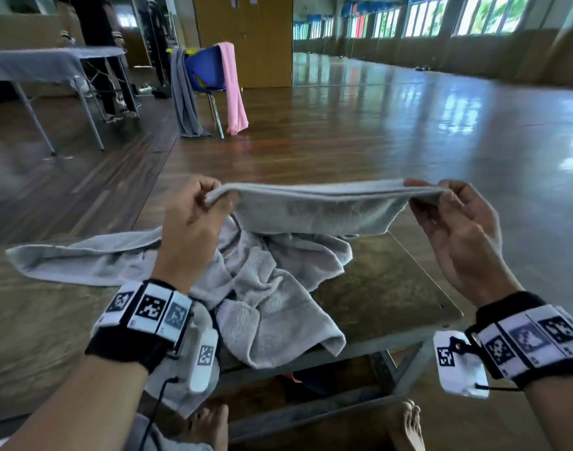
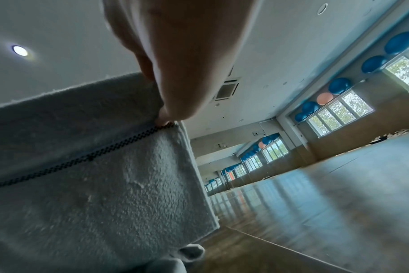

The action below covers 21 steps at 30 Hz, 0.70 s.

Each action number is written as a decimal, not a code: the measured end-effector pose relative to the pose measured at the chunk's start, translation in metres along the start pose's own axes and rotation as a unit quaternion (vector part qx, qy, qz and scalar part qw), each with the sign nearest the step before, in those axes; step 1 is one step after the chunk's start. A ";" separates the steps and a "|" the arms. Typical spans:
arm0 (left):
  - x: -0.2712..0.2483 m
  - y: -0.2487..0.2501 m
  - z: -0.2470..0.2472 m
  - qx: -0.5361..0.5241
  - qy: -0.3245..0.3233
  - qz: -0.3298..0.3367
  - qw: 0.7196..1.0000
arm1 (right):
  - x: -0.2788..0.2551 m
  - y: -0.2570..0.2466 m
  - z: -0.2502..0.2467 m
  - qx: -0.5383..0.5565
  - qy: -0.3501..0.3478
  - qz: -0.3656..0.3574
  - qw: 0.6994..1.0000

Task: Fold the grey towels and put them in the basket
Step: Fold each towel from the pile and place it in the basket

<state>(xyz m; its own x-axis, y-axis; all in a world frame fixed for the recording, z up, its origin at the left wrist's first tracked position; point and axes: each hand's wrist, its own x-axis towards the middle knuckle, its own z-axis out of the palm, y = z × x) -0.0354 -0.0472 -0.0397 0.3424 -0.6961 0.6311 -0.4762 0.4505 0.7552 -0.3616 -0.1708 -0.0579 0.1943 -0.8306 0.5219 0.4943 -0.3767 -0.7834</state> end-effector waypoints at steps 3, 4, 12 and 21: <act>-0.012 -0.009 -0.004 0.062 -0.044 -0.016 0.997 | -0.014 0.002 -0.018 -0.090 0.042 0.070 0.993; -0.014 -0.011 -0.005 0.068 -0.059 -0.033 0.995 | -0.018 0.002 -0.024 -0.157 0.047 0.089 0.982; -0.022 -0.038 -0.002 0.089 -0.263 -0.265 0.923 | -0.040 0.000 -0.057 -0.337 -0.004 0.238 0.911; 0.001 -0.077 0.028 0.159 -0.190 -0.339 0.907 | -0.015 0.045 -0.067 -0.438 -0.040 0.284 0.852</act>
<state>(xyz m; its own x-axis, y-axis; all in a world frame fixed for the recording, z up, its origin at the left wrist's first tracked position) -0.0206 -0.0983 -0.1018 0.3689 -0.9227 -0.1122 -0.4912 -0.2960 0.8192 -0.3994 -0.2029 -0.1233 0.2655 -0.9636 -0.0308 -0.5132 -0.1142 -0.8507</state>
